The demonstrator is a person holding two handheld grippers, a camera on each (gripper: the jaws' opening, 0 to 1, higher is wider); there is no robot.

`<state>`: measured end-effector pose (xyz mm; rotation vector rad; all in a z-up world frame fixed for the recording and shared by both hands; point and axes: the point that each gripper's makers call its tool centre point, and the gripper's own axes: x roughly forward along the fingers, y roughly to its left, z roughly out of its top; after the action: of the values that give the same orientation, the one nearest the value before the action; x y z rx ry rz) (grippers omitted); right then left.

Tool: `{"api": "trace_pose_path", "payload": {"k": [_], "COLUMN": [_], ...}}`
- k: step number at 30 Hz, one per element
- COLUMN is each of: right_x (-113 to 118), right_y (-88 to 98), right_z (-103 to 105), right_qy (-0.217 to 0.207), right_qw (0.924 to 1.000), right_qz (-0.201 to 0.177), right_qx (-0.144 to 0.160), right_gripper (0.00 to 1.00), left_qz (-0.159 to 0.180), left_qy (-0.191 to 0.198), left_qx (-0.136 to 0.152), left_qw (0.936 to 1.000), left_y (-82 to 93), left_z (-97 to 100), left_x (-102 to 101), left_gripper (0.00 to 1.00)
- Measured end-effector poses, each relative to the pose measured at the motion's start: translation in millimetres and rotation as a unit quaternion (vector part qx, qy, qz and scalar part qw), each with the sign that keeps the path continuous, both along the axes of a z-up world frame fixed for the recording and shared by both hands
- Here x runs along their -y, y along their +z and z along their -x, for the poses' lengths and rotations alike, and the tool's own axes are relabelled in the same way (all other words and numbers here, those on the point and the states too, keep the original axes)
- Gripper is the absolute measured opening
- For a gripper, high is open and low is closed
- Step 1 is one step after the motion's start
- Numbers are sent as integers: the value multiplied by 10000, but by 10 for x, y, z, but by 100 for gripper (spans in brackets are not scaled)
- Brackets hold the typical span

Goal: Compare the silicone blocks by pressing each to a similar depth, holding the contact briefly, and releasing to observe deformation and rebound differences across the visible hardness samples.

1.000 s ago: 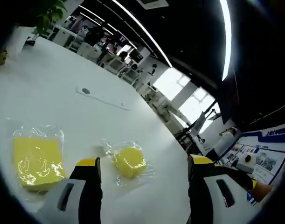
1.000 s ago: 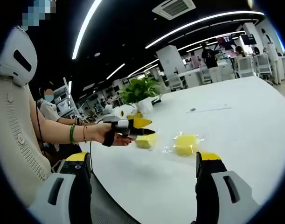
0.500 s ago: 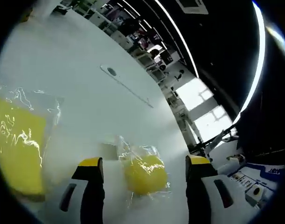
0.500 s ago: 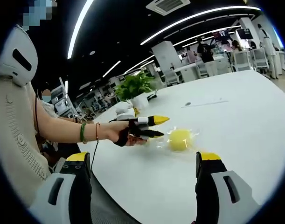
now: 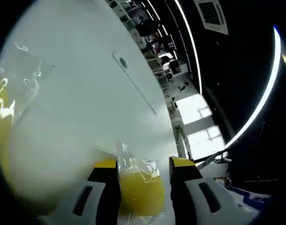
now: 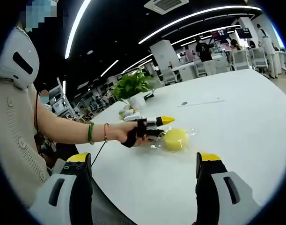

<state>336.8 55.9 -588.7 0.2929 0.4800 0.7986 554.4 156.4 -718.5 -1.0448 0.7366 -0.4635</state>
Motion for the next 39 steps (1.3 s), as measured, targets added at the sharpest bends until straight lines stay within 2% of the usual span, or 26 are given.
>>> {"api": "trace_pose_path", "payload": {"k": [5, 10, 11, 12, 13, 16, 17, 19, 21, 23, 24, 27, 31, 33, 35, 39], "right_x": [15, 33, 31, 30, 26, 19, 21, 28, 29, 26, 26, 30, 24, 14, 6, 3], "right_y": [-10, -35, -32, -31, -33, -43, -43, -45, -39, -34, -33, -35, -33, -8, 8, 57], "right_z": [-24, -44, -47, -49, -50, -49, -50, -58, -66, -66, -64, -54, -26, -17, -8, 4], "right_qy": [-25, -41, -43, -39, -28, 0, 5, -2, -16, -11, -6, -4, -4, -4, 9, 5], "right_qw": [10000, 9999, 9999, 9999, 9999, 9999, 9999, 9999, 9999, 9999, 9999, 9999, 9999, 9999, 9999, 10000], "right_qz": [-44, -71, -80, -88, -100, -102, -100, -101, -114, -123, -117, -81, -95, -98, -94, -90], "right_qx": [-16, -68, -64, -59, -71, -106, -96, -105, -93, -89, -90, -77, -121, -70, -52, 43], "right_gripper": [85, 85, 85, 84, 84, 84, 83, 83, 83, 83, 83, 83, 82, 82, 81, 81], "left_qz": [-98, -468, -411, -358, -485, -567, -653, -816, -781, -494, -474, -509, -251, -403, -380, -541], "left_qy": [-79, -307, -267, -256, -368, -543, -604, -645, -627, -464, -412, -498, -542, -644, -679, -776], "left_qx": [-88, -21, -92, -318, -325, -203, -73, 18, 14, -278, -331, -153, 70, 315, 361, 656], "left_qw": [9999, 9984, 9988, 9985, 9976, 9967, 9960, 9946, 9950, 9973, 9975, 9973, 9982, 9966, 9963, 9934], "left_y": [-73, -133, -135, -154, -179, -153, -143, -146, -136, -129, -139, -51, 158, 249, 331, 495], "left_z": [10, 45, 38, 62, 80, 101, 105, 113, 113, 121, 110, 135, 135, 143, 177, 266], "left_x": [21, 49, 54, 55, 64, 86, 94, 79, 69, 59, 29, 57, 93, 93, 101, 82], "left_gripper": [26, 17, 16, 15, 13, 3, 0, 0, 0, 0, 0, 0, 0, 0, 0, 0]}}
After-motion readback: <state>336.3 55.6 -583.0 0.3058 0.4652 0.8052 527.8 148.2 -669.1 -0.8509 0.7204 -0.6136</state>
